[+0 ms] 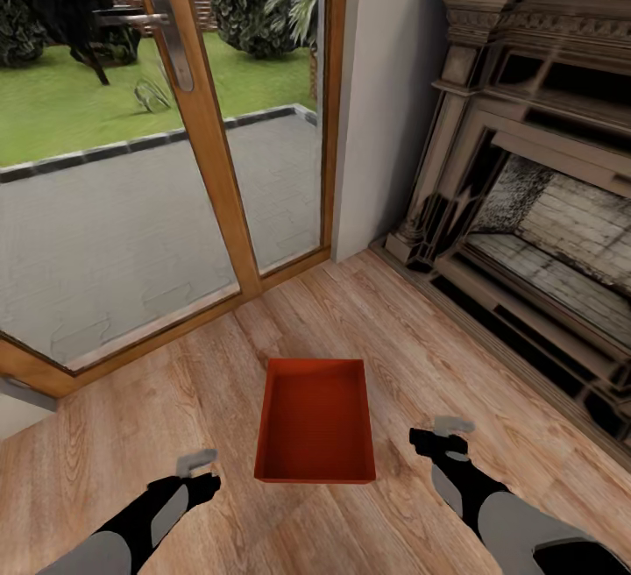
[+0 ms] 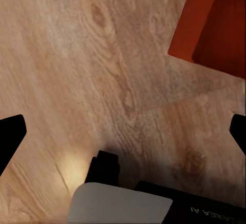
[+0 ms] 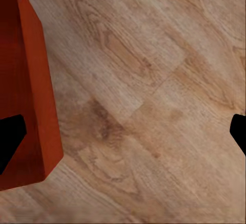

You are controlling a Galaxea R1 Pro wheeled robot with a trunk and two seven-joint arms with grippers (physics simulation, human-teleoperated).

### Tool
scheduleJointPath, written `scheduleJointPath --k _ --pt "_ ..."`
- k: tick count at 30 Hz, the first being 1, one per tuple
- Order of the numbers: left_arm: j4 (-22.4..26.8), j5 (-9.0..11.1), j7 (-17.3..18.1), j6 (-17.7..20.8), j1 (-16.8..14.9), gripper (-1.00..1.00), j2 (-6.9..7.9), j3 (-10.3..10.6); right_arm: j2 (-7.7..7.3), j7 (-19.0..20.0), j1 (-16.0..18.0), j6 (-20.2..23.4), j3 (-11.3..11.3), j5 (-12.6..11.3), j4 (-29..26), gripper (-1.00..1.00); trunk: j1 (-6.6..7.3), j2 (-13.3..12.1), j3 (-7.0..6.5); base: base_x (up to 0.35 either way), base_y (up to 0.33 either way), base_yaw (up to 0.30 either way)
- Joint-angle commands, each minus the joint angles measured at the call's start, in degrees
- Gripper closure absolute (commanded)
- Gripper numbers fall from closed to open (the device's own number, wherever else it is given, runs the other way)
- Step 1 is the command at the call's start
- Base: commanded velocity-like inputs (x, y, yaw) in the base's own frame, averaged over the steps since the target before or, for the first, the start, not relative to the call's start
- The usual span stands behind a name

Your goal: Move the two storage containers from the living room to the garage. In the garage, place one container on the floor and stack the other container on top of it (either order is fine).

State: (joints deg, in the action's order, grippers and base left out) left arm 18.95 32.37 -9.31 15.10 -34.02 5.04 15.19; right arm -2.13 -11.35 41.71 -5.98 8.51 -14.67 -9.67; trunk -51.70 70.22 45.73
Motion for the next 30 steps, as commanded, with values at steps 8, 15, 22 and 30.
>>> scheduleJointPath --k 8,15,22,30 --pt "-3.9 -0.9 -0.6 -2.5 -0.2 -1.0 -5.22 0.9 5.79 0.1 0.0 -1.4 2.3 1.5 4.9 -1.0 0.0 0.0 0.04 0.0 0.0 0.0" --pt "-4.8 -6.5 -3.1 -5.5 -0.2 -1.0 -6.83 1.2 6.83 0.0 0.0 -4.4 2.9 2.0 7.4 -1.0 0.0 0.0 0.04 0.0 0.0 0.0" --pt "-8.6 -8.6 -3.7 -11.8 -0.2 -1.0 -7.74 1.3 7.27 0.2 -0.6 -6.3 3.0 2.4 10.0 -1.0 0.0 0.0 0.04 0.0 0.0 0.0" --pt "-8.6 -8.9 -3.6 -15.9 -0.2 -1.0 -7.65 1.2 7.3 2.9 -0.7 -9.6 3.1 2.5 10.7 -1.0 0.0 0.0 0.04 0.0 0.0 0.0"
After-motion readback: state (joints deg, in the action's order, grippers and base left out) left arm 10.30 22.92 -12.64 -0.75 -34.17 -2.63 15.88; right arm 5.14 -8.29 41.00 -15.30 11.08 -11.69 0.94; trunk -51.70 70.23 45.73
